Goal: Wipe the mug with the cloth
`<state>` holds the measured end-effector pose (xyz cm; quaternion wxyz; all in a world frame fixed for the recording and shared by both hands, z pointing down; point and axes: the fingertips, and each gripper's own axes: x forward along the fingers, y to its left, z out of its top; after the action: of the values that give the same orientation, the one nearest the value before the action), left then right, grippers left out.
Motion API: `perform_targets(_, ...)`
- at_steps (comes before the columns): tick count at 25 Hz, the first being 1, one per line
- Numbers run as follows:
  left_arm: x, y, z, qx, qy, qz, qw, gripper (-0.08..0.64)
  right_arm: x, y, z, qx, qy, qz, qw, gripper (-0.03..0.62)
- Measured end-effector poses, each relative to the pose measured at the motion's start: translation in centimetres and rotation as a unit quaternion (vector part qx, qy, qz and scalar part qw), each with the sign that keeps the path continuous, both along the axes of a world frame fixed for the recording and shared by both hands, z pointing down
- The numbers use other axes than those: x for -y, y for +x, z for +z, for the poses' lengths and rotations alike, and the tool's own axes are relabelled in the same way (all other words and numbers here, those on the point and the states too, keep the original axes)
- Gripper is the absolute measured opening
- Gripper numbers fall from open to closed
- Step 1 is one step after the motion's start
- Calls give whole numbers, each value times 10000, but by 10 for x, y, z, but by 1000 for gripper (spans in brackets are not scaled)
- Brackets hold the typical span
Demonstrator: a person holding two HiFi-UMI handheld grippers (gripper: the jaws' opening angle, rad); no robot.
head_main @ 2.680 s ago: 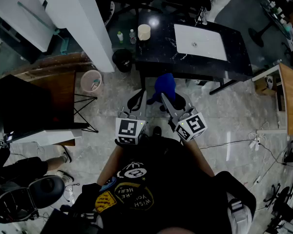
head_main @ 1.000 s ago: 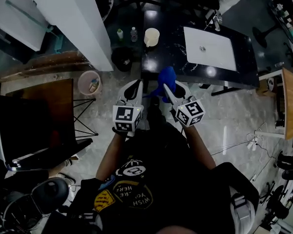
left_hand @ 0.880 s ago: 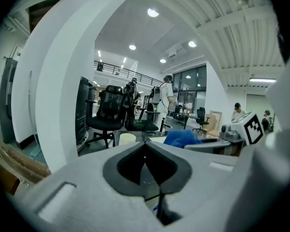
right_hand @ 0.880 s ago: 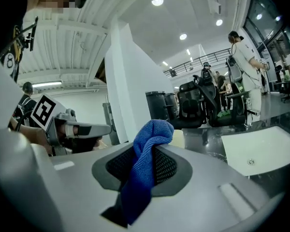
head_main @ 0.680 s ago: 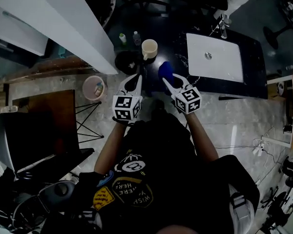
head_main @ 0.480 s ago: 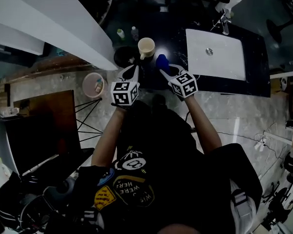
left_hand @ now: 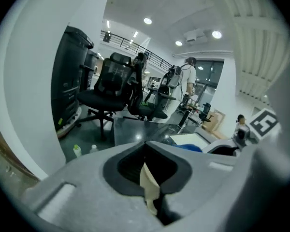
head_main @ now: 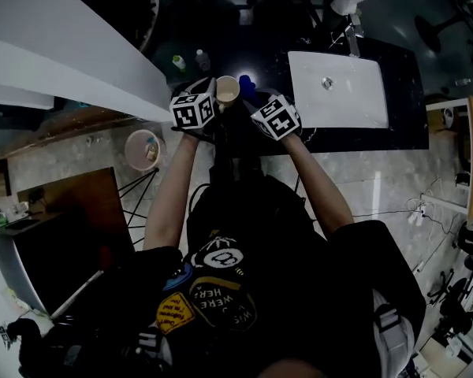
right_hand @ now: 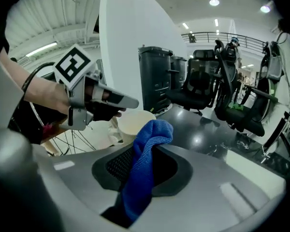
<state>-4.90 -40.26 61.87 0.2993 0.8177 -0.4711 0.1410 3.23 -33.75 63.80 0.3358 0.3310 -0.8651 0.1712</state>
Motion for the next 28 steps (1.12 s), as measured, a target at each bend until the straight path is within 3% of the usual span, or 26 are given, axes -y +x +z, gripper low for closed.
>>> perform_targets(3,-3,18,5,-244,-31,277,9993,5,-5,-9,33,-317,-200,-374,9986,87)
perform_targets(7,-20,39,9,433,292,778,9956,5,-3,-8,65,-831,-242,-721,9936,87)
perform_targets(9,-25,40,11,573,412,800,9943,5,2,-5,57,-787,-166,-668,9945,87)
perform_targets(16,-27,40,12,470,439,912,9938,5,31,4,-1,-437,542,-567,9960,87)
perform_targets(21,-9,40,14,707,620,1427,9853,5,26,-4,37,-1065,392,-1723,9785,87)
perform_targets(25,4,40,11,474,661,1983,9768,5,-11,-15,55,-1280,171,-2650,9556,87)
perform_targets(28,8,46,9,606,793,2394,9658,5,-11,-9,50,-1313,137,-2565,9575,87)
